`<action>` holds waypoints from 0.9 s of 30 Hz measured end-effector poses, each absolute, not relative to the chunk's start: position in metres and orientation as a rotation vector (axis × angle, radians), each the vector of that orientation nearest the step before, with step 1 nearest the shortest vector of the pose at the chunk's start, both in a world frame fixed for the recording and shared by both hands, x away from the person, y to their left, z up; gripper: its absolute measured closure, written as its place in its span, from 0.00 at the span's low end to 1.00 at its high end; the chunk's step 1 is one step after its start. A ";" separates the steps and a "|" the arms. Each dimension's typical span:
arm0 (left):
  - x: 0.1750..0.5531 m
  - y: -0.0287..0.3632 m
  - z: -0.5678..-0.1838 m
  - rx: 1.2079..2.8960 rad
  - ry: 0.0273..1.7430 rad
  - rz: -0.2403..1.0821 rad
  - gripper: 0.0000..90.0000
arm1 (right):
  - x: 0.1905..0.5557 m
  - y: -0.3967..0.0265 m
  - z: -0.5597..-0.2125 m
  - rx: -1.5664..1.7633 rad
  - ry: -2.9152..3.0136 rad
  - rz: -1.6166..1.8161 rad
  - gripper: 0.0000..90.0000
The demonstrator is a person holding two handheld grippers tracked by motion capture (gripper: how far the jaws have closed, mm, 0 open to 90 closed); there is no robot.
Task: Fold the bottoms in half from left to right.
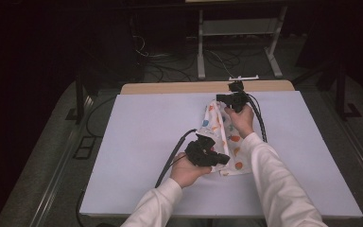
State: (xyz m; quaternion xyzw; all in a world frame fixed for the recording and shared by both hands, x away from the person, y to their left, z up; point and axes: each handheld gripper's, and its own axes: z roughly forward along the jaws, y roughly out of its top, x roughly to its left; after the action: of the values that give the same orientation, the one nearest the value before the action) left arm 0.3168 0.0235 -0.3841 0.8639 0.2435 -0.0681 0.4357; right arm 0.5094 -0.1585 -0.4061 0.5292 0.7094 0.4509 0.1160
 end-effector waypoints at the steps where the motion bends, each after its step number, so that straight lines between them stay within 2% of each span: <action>1: 0.317 0.022 -0.384 2.150 0.606 -0.169 0.97 | 0.510 -0.160 -0.406 1.546 2.080 1.316 0.95; 27: 0.323 -0.024 -0.396 2.163 0.575 -0.191 0.97 | 0.512 -0.194 -0.412 1.517 2.165 1.295 0.95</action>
State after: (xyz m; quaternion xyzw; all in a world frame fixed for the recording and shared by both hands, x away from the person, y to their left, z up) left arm 0.3229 -0.0243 -0.3964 0.8681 0.2306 -0.0766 0.4329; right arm 0.5124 -0.1941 -0.4119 0.5128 0.7318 0.4378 0.0990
